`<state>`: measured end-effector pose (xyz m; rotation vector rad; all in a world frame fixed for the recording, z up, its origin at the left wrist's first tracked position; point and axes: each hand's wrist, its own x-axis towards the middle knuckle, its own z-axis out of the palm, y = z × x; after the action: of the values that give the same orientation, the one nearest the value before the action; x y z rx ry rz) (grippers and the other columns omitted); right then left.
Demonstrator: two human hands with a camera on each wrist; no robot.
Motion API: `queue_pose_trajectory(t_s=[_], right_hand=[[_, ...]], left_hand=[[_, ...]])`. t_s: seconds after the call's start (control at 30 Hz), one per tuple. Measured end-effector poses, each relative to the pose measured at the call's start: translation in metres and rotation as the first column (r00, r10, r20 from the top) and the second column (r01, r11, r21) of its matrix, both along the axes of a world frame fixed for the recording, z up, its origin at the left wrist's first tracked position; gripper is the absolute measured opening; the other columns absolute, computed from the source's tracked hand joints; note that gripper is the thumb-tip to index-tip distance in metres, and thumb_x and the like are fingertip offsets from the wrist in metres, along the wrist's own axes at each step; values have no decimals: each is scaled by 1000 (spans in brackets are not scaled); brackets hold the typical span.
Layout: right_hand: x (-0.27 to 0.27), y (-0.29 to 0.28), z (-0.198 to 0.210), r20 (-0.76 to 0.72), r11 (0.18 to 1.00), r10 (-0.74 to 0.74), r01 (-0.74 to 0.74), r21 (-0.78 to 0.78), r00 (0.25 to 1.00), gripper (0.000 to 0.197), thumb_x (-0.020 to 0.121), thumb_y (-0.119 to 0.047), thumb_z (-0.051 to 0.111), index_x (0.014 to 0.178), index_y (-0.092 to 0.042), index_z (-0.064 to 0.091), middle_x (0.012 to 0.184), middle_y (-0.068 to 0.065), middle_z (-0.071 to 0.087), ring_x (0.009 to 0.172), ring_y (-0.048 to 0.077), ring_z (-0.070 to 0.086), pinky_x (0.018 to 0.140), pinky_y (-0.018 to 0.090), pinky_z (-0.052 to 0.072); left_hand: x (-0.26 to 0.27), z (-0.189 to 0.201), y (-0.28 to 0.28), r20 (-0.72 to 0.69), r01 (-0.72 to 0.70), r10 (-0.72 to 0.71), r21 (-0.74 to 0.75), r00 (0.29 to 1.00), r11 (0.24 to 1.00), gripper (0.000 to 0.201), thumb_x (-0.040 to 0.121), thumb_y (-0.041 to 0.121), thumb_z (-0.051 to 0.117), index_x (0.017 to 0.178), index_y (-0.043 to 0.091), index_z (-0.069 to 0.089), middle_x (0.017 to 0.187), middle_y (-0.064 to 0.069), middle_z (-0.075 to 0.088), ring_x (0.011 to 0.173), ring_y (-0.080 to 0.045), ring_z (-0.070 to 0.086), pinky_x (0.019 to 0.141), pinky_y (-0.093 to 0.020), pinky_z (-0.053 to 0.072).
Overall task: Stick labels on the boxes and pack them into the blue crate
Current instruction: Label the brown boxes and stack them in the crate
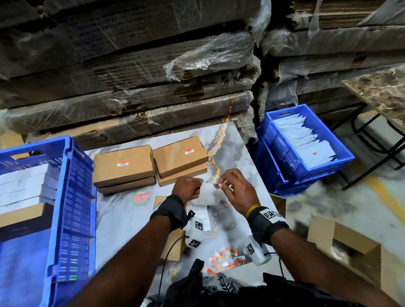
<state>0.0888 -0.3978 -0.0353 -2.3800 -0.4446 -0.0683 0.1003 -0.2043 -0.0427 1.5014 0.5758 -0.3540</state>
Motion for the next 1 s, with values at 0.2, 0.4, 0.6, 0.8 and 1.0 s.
queue_pose_trajectory(t_s=[0.2, 0.4, 0.6, 0.8, 1.0], right_hand=[[8, 16, 0, -267, 999, 35, -25, 41, 963, 10, 88, -22, 65, 80, -27, 61, 95, -7, 56, 77, 14, 62, 79, 37, 52], [14, 44, -2, -443, 976, 160, -208, -60, 882, 15, 87, -22, 63, 73, -17, 69, 84, -9, 62, 83, 14, 60, 81, 33, 49], [11, 87, -6, -554, 909, 280, -402, -110, 784, 9, 85, -18, 65, 84, -10, 69, 89, -1, 70, 86, 19, 63, 78, 31, 48], [3, 131, -8, -585, 830, 354, -533, -163, 730, 10, 86, -14, 62, 90, -10, 70, 98, 7, 72, 89, 21, 63, 82, 31, 50], [-6, 149, -17, -607, 795, 409, -593, -130, 681, 10, 86, -14, 64, 81, -22, 62, 96, 1, 70, 92, 21, 63, 81, 28, 47]], left_hand=[[1, -18, 3, -15, 190, -194, 272, 981, 943, 26, 88, 5, 61, 111, 14, 69, 82, -9, 65, 70, -23, 59, 63, -27, 49], [-22, -19, 27, -38, 280, -319, 585, 947, 762, 27, 84, 8, 64, 110, 14, 72, 124, -1, 64, 119, -19, 55, 98, -24, 39], [-59, -8, 64, -55, 375, -404, 502, 913, 779, 23, 79, 6, 71, 99, 14, 73, 97, -2, 65, 90, -16, 57, 79, -26, 43], [-87, -13, 91, -118, 357, -357, 577, 926, 734, 19, 81, 23, 77, 95, 12, 73, 89, -3, 67, 82, -14, 57, 62, -15, 38], [-103, -24, 105, -175, 308, -255, 611, 951, 729, 12, 83, 24, 74, 88, 13, 74, 98, -7, 72, 86, -17, 61, 70, -22, 39]])
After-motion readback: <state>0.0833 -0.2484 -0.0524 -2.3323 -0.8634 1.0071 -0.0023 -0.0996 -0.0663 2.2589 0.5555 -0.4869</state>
